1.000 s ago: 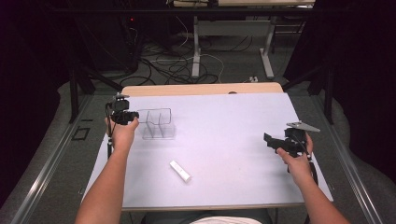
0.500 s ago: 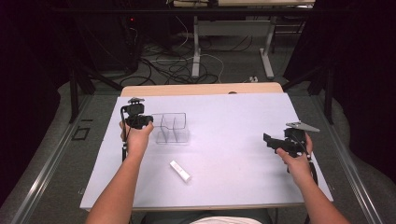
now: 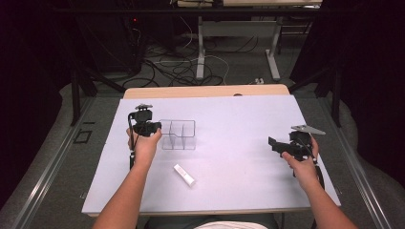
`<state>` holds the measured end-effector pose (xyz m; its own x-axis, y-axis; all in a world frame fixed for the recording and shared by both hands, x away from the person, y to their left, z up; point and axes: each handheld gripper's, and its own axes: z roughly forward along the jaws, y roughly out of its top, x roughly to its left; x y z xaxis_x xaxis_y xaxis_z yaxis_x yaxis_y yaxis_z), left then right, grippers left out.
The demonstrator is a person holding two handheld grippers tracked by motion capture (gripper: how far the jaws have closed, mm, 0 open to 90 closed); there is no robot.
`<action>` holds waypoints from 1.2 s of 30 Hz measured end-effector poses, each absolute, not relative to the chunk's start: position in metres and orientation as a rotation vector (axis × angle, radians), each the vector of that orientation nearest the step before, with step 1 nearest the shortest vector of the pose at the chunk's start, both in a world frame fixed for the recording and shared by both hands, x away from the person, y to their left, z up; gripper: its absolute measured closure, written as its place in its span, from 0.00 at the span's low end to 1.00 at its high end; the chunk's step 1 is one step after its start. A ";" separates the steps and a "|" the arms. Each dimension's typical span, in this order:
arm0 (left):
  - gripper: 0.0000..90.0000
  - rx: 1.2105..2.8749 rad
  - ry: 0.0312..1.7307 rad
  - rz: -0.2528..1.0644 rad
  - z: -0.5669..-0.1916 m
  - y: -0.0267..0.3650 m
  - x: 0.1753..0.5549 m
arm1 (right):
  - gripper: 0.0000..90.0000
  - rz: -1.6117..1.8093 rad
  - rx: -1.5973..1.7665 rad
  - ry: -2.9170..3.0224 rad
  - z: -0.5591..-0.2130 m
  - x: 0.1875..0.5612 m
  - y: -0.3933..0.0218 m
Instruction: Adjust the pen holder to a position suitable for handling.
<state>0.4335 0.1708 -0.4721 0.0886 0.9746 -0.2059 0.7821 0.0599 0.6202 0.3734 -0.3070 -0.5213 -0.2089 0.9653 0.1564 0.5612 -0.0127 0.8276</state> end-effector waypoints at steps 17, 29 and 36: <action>0.88 1.672 1.613 0.366 -0.465 0.192 0.425 | 0.08 1.123 1.572 1.809 -0.522 0.374 -0.307; 1.00 1.732 1.610 0.396 -0.476 0.199 0.423 | 0.08 1.118 1.571 1.821 -0.523 0.374 -0.306; 1.00 1.754 1.606 0.391 -0.481 0.192 0.423 | 0.08 1.119 1.575 1.821 -0.524 0.375 -0.307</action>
